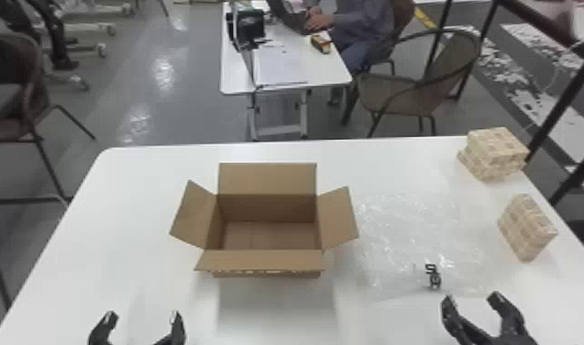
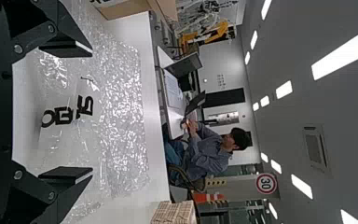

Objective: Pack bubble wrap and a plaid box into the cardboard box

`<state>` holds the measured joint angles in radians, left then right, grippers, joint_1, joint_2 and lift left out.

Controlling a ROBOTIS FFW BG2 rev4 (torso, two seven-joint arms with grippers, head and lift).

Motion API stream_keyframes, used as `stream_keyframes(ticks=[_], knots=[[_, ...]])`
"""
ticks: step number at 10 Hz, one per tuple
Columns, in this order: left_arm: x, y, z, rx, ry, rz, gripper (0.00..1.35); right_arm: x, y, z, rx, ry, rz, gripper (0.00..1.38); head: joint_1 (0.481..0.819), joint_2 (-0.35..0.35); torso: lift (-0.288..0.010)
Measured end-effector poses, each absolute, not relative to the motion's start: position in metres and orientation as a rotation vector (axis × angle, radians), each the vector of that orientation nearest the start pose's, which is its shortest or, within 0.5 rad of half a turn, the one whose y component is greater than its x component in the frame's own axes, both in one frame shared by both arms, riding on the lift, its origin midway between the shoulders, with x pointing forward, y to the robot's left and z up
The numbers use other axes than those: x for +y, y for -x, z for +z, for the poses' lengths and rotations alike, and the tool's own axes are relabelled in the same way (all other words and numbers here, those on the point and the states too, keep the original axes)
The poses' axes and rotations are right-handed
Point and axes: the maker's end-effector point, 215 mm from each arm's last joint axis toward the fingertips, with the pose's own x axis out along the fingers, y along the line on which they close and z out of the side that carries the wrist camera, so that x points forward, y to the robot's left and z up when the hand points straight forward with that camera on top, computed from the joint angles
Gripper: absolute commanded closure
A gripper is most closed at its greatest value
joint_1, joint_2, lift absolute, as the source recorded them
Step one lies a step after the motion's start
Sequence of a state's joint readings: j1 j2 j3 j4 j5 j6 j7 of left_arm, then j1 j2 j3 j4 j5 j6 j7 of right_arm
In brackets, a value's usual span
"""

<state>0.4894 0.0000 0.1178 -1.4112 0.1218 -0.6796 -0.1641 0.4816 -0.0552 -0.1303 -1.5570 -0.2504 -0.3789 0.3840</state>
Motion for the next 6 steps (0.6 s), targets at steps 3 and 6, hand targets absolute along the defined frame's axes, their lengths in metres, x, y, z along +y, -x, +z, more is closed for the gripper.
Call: stream_keyframes(ticks=[3, 6], knots=[[0.281, -0.3728, -0.4552, -0.046, 0.035, 0.016, 0.11, -0.2622, -0.3966, -0.4599, 0.071, -0.142, 0.181, 0.37, 0.695, 0.028, -0.071], [0.2826, -0.3766, -0.4527, -0.052, 0.034, 0.018, 0.11, -0.2626, -0.397, -0.4609, 0.072, -0.147, 0.179, 0.37, 0.695, 0.029, -0.071]])
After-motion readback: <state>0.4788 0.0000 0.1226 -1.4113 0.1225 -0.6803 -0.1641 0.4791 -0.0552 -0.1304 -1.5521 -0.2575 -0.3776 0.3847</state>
